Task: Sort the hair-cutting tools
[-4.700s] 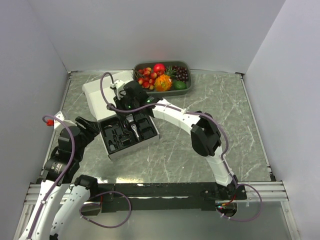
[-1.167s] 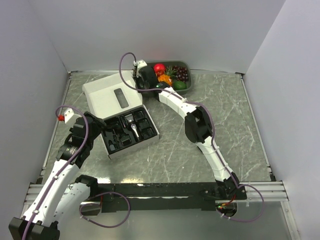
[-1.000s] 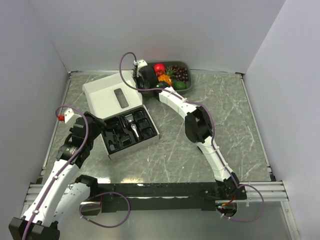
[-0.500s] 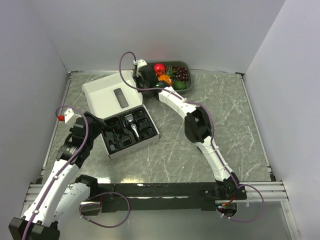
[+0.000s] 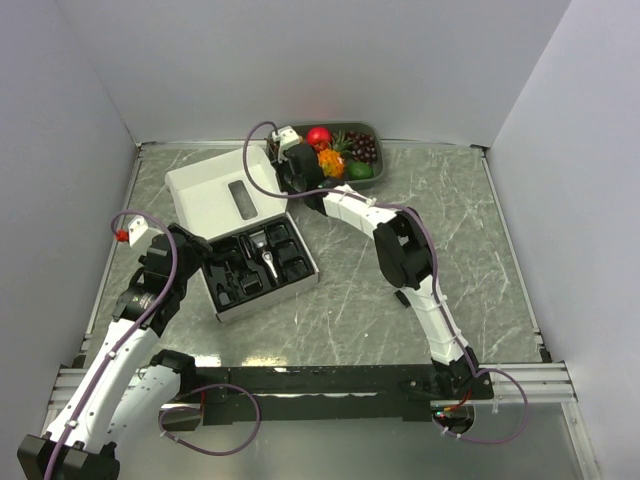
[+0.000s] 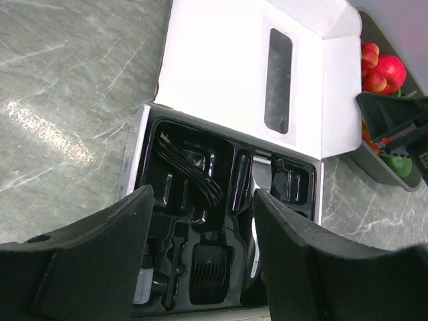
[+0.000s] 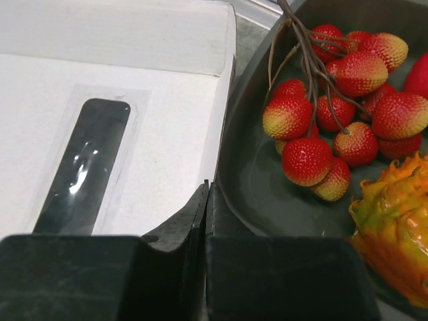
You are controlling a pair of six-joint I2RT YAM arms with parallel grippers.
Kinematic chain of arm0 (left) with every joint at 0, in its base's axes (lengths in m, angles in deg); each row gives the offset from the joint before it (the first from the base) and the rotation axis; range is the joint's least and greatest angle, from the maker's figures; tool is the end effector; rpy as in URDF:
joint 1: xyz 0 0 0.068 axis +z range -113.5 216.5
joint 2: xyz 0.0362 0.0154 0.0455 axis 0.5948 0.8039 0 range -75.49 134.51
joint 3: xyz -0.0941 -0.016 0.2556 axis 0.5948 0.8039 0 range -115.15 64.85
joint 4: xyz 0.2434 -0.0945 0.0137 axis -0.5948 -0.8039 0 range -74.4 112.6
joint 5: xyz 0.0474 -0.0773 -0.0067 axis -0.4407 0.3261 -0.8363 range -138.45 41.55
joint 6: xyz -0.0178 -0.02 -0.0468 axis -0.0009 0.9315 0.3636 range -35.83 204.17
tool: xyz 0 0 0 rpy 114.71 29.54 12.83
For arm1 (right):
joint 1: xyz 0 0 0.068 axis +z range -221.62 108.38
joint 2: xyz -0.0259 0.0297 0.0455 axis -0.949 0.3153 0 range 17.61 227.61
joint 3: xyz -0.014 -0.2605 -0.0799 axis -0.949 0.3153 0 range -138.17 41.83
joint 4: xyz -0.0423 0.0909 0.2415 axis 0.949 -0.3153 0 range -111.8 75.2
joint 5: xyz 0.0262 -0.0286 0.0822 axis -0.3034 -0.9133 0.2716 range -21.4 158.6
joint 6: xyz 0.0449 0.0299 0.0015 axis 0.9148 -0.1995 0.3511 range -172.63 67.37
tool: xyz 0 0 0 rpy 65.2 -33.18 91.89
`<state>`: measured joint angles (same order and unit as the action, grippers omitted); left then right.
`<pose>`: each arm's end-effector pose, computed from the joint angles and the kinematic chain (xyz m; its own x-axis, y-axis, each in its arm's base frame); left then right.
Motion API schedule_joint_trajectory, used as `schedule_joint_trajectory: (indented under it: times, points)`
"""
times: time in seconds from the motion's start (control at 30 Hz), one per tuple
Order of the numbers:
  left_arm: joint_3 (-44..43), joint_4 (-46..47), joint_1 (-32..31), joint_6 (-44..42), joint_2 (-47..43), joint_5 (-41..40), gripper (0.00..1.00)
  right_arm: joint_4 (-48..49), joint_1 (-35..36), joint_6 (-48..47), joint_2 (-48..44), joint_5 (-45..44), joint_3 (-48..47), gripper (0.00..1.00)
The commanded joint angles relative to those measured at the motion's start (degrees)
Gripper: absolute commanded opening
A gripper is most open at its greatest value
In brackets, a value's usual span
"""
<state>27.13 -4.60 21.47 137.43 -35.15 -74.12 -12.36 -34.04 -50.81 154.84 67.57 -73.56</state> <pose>0.1569 -0.0262 0.2804 -0.1837 -0.6984 -0.6918 -0.4621 0.6825 -0.5663 0.4497 0.3453 0.2209 -0.2820 -0.1770 -0.9429 -0.5876 0.8088 0.0240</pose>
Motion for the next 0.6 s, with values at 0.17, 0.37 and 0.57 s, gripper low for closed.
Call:
schedule_joint_trajectory:
  times: [0.17,0.37,0.57]
  points:
    - [0.18,2.15,-0.09,-1.05,-0.61,-1.31,0.67,15.99,1.35,-2.78,-10.84,-0.80,12.37,0.00]
    - [0.27,2.15,-0.09,-1.22,-1.05,-1.31,0.67,23.92,2.32,-3.41,-15.76,-5.98,20.81,0.00]
    - [0.89,2.59,-0.09,-1.22,-1.67,-0.96,0.67,33.93,2.93,-4.37,-21.56,-15.74,31.62,0.00]
